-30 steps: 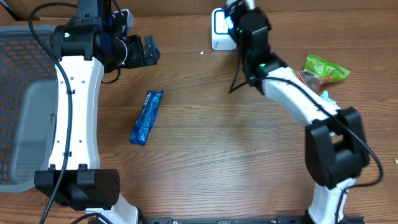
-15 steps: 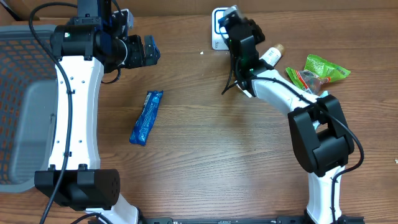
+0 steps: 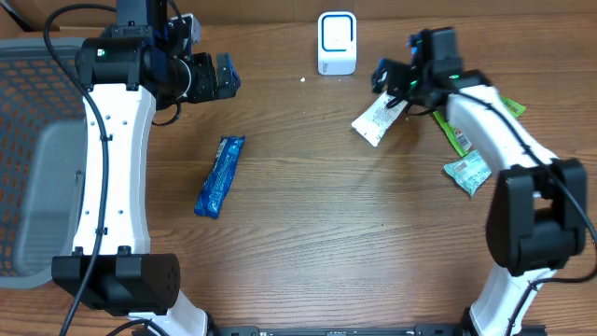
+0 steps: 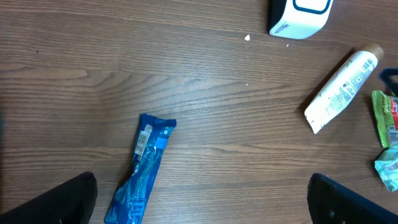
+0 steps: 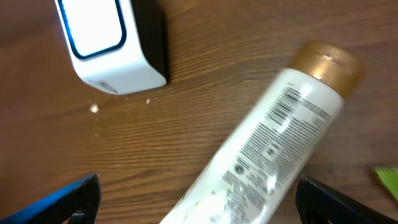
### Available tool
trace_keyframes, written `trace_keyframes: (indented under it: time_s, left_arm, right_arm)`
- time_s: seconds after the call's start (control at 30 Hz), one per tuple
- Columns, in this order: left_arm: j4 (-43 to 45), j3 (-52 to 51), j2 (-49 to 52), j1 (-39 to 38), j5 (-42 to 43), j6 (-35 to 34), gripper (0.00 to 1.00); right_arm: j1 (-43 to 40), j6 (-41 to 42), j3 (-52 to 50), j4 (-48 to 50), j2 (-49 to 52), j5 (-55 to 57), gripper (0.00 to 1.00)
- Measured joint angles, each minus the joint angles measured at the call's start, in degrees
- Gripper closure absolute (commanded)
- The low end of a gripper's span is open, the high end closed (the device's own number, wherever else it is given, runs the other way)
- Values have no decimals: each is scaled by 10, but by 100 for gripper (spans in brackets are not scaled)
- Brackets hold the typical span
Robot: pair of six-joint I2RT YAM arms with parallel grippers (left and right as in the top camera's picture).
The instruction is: Scan the item barcode
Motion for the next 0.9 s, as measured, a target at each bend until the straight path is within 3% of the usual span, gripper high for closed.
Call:
trace_keyframes:
  time_s: [0.13,0.33,0.77,0.83,0.9]
  left_arm:
    - [0,0,0,0,0,0,0]
    - [0,0,0,0,0,0,0]
    - [0,0,0,0,0,0,1]
    - [0,0,0,0,0,0,0]
    - [0,0,0,0,0,0,0]
  right_arm:
    - [-24,111,5,-58,1,-27,10]
    - [-22,255,-9,-45,31,-8,16]
    - [-5,311,-79,105,67,0,21]
    - [3,311,-79,118,71,9,31]
    - [10,311,-78,137,80,21,63]
